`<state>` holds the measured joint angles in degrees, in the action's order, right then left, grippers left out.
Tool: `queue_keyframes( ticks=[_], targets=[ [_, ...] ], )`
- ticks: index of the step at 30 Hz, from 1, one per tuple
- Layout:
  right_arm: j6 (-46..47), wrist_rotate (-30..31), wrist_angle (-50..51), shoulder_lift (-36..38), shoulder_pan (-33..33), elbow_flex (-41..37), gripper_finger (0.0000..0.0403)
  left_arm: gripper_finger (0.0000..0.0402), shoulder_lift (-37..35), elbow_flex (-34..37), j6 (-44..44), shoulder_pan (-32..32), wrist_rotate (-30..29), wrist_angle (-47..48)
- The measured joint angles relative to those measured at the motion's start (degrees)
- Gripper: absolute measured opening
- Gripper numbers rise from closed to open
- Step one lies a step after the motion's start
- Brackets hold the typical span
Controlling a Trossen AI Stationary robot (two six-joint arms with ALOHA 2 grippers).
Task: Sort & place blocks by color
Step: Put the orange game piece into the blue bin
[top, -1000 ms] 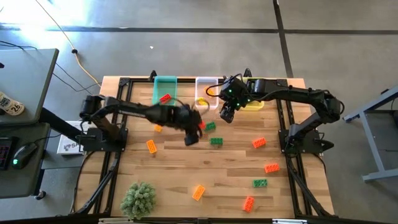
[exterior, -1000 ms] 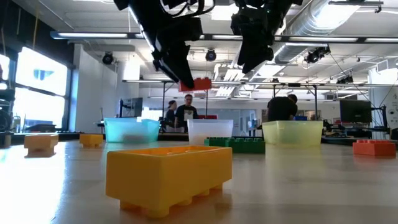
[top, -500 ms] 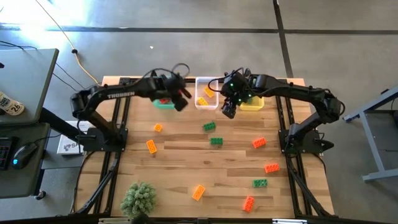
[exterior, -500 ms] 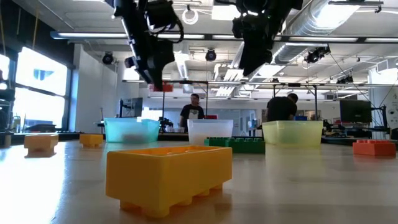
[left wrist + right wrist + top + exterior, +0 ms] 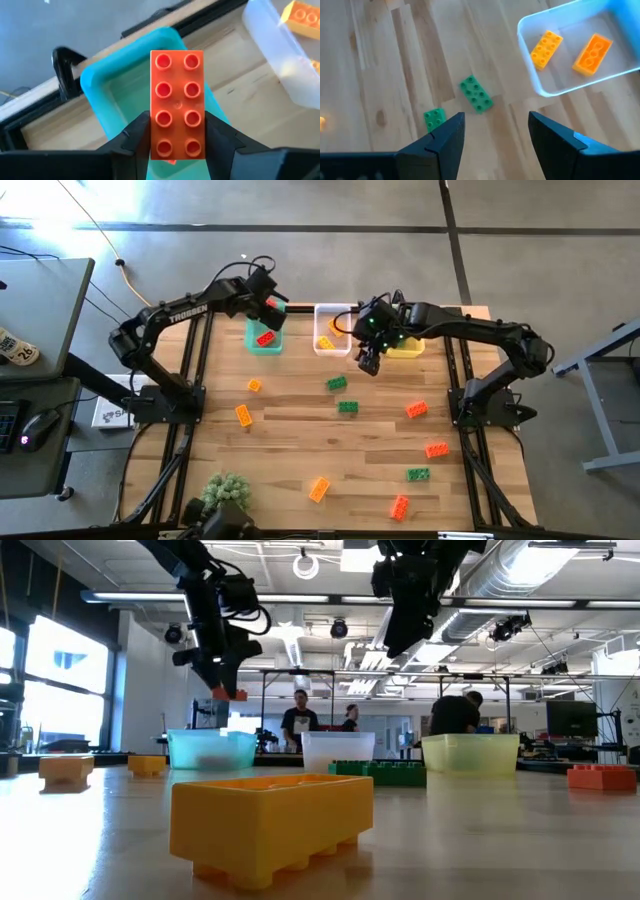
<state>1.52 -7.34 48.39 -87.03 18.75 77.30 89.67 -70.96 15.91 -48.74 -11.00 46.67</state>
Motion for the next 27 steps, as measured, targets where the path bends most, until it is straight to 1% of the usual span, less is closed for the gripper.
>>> queue_keyframes(
  ticks=[3, 7, 13, 17, 21, 27],
  targets=[
    [4.3, 0.0, 0.0, -0.9, -0.8, 0.0, 0.0206, 0.0121, 0.5, 0.0, 0.4, -0.7, 0.5, 1.7],
    [9.1, 0.1, 0.0, -2.6, -2.3, 0.0, 0.0206, 0.0122, 2.9, 0.0, 0.3, -0.8, 1.0, 3.9],
    [12.6, 0.1, 0.2, -4.8, -5.2, 0.0, 0.0206, 0.0123, 6.4, 0.0, -0.9, -0.5, 1.9, 3.8],
    [15.0, 0.3, 0.4, -5.9, -7.2, 0.0, 0.0207, 0.0125, 6.7, 0.0, -2.8, -0.4, 2.0, 3.6],
    [17.3, 0.3, 0.8, -6.7, -9.5, 0.0, 0.0217, 0.0138, 6.7, 0.0, -3.0, -0.4, 2.0, 3.5],
    [19.5, 0.3, 0.7, -8.3, -12.3, 0.0, 0.0233, 0.0167, 6.7, 0.0, -3.4, -0.4, 1.5, 3.4]
  ],
)
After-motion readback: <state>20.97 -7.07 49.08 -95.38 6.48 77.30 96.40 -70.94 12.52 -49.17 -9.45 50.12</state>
